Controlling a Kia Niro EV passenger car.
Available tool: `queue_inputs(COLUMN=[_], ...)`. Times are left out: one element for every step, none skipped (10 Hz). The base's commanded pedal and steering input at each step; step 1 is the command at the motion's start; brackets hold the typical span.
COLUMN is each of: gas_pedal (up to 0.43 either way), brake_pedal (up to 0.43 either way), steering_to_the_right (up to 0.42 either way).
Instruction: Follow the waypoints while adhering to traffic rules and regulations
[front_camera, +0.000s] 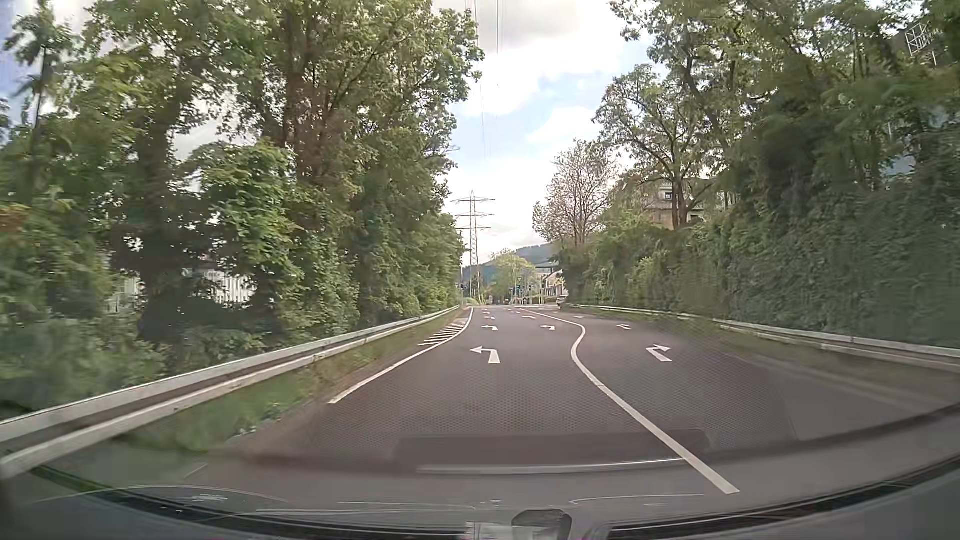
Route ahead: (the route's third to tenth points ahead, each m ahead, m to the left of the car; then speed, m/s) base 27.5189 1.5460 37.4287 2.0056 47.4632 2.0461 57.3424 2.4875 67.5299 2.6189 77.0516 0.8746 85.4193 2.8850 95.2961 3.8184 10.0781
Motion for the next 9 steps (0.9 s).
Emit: queue_inputs(gas_pedal=[0.028, 0.028, 0.028, 0.028, 0.028, 0.028, 0.039, 0.039, 0.039], brake_pedal=[0.000, 0.000, 0.000, 0.000, 0.000, 0.000, 0.000, 0.000, 0.000], steering_to_the_right=[0.018, 0.019, 0.021, 0.022, 0.022, 0.022, 0.022, 0.022, 0.022])
